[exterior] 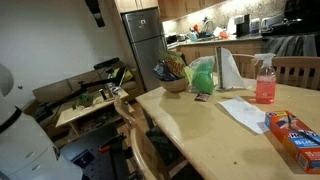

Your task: Take a ziplock bag out of the box and put it on the table

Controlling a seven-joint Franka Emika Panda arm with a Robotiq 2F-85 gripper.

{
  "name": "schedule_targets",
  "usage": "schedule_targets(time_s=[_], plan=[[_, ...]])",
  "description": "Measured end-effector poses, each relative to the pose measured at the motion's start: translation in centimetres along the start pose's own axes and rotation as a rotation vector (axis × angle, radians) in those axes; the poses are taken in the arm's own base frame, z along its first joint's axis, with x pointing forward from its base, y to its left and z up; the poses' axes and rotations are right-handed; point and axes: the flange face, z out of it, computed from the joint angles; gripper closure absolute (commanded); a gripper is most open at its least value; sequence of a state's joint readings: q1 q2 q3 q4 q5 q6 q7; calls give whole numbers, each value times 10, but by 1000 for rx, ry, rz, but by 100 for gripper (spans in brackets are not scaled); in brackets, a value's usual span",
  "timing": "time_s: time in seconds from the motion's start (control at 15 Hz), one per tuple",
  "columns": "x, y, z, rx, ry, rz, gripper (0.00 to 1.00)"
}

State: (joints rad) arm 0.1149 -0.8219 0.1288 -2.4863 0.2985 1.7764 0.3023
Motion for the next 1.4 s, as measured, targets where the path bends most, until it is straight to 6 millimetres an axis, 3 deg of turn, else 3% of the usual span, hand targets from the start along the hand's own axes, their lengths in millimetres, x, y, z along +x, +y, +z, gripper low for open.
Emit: schedule_targets(time_s=[1.4], plan=[[1,-2,3,-26,1,-8,0]])
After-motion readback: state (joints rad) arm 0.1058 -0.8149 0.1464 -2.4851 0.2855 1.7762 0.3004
